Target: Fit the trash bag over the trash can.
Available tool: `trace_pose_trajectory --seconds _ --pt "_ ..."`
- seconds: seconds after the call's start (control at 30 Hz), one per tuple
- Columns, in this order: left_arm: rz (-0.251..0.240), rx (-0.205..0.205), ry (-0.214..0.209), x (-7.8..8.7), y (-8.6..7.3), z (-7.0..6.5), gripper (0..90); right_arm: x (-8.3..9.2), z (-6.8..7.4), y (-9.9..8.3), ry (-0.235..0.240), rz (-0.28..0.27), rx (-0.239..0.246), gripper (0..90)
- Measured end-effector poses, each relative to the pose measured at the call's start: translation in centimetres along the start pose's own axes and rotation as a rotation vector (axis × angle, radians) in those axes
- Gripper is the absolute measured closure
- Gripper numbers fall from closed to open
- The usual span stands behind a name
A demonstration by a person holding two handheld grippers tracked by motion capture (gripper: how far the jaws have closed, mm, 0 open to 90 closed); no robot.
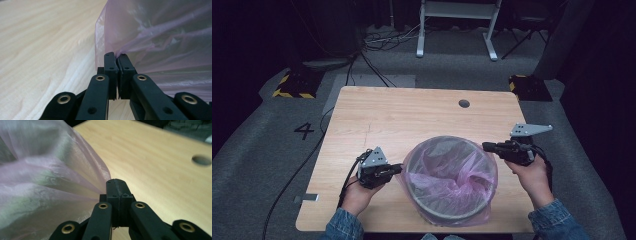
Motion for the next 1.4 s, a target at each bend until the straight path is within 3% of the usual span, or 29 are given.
trace_pose_trajectory --seconds 0.1,0.23,0.37,0.47,0.53,0.6,0.7,0.77,0.83,0.97,1.1,1.2,1.27,1.4 --pt "0.055 -0.013 -0.001 -0.8 -1.1 -0.2 87.8 -0.6 -1.0 -2.0 0.005 0.026 -0.045 90.0" --pt "0.137 -0.059 0.020 -1.5 -2.9 -0.4 88.4 -1.2 -1.8 -4.8 0.012 0.059 -0.104 90.0" --pt "0.199 -0.092 0.028 -1.3 -4.7 -1.0 88.4 -1.6 -2.0 -7.2 0.021 0.083 -0.146 90.0" --pt "0.204 -0.067 0.033 -0.3 -5.5 -0.5 88.2 -1.4 -2.0 -8.6 0.026 0.082 -0.170 90.0" --pt "0.180 -0.037 0.036 0.6 -5.8 0.0 86.0 -1.1 -1.8 -9.5 0.026 0.081 -0.188 89.9" --pt "0.121 0.011 0.031 1.6 -5.6 0.5 69.9 -0.6 -1.6 -10.0 0.019 0.069 -0.190 87.5" --pt "0.016 0.091 -0.047 3.5 -4.6 0.8 46.4 0.8 -1.1 -9.7 0.003 0.019 -0.140 64.9" --pt "-0.034 0.113 -0.073 4.4 -4.0 0.9 39.9 1.8 -0.1 -8.9 0.011 -0.020 -0.063 55.0" --pt "-0.071 0.123 -0.105 5.1 -3.1 0.6 35.3 2.9 0.7 -8.3 0.002 -0.045 -0.016 46.9" --pt "-0.137 0.067 -0.161 6.3 -0.9 -1.4 30.1 4.8 2.8 -6.9 0.012 -0.075 0.052 36.3" --pt "-0.195 -0.007 -0.185 7.2 0.8 -3.4 26.9 6.6 5.5 -5.6 0.091 -0.133 0.125 31.4" --pt "-0.190 -0.029 -0.178 6.9 1.5 -4.0 25.3 7.5 6.9 -5.0 0.141 -0.172 0.157 27.7" --pt "-0.180 -0.020 -0.204 6.5 1.8 -4.4 24.2 7.4 7.4 -5.0 0.168 -0.157 0.164 25.8" --pt "-0.166 -0.102 -0.225 6.0 1.8 -6.1 21.7 5.9 8.2 -5.4 0.205 -0.097 0.209 21.3"
Point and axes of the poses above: each handheld gripper's, and its own axes: x roughly backward along the jaws, y roughly out of its top, z roughly to its left, the point moved 9 cm from there along -x, roughly forward along the jaws, and after that the axes turned 15 degrees about y, right-handed, at the moved point
